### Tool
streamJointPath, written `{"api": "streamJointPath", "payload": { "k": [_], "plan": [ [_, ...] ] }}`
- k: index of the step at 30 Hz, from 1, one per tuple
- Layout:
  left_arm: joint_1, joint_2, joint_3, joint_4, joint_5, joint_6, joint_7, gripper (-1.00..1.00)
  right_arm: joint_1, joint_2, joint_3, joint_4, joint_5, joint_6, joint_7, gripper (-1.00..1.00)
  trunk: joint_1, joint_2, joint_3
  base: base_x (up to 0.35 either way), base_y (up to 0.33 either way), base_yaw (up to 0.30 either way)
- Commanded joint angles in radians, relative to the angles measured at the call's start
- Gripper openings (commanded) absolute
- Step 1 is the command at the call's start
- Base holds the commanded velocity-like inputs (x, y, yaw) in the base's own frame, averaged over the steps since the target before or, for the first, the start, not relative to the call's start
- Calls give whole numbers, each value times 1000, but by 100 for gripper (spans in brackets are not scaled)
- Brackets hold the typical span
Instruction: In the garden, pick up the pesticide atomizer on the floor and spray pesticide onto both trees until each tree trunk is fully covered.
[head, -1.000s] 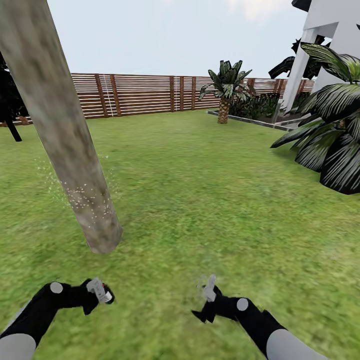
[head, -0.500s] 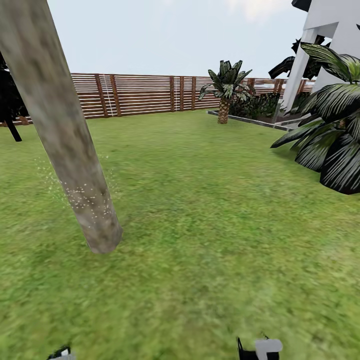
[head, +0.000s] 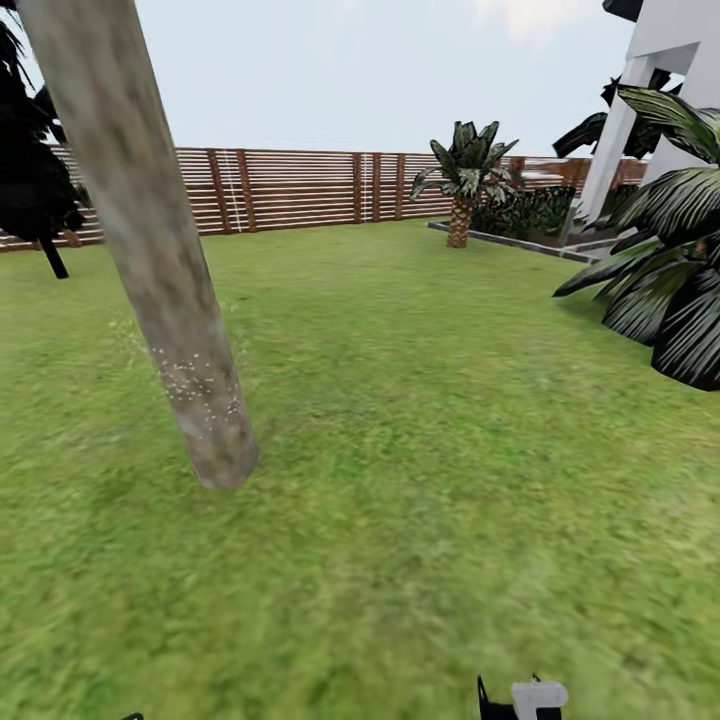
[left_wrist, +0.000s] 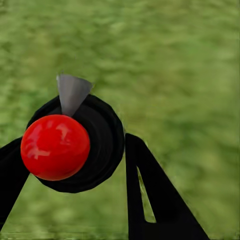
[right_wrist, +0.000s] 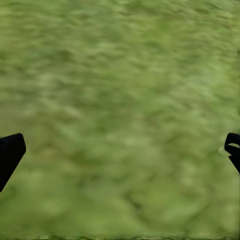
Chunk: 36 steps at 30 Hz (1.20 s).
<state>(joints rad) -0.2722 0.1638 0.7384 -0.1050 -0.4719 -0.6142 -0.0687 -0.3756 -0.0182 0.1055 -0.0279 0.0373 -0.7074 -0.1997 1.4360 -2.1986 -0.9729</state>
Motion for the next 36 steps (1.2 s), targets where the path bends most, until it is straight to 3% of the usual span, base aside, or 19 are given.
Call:
{"api": "streamJointPath", "payload": {
  "k": [1, 6, 12, 19, 36],
  "plan": [
    [-1, 0, 9, 1, -2, -2, -7, -100, 0, 0, 8, 1, 4, 0, -10, 100, -1, 0, 0, -343, 0, 259],
    [-1, -1, 10, 1, -1, -4, 17, -100, 0, -1, 8, 0, 4, -1, -10, 100, -1, 0, 4, -343, -26, 251],
    [-1, -27, 8, 1, -6, -6, 90, -100, 0, 0, 8, 0, 4, -1, -10, 100, -1, 0, 9, -290, -185, 252],
    [-1, -29, 9, 1, -1, -7, 96, -100, 0, 0, 8, 0, 4, -1, -10, 100, -1, 0, 13, -115, -214, 270],
    [-1, -29, 9, 1, -1, -4, 96, -100, 0, 4, 8, 2, 4, -1, -10, 100, -1, 0, 20, 0, -4, 275]
  ]
}}
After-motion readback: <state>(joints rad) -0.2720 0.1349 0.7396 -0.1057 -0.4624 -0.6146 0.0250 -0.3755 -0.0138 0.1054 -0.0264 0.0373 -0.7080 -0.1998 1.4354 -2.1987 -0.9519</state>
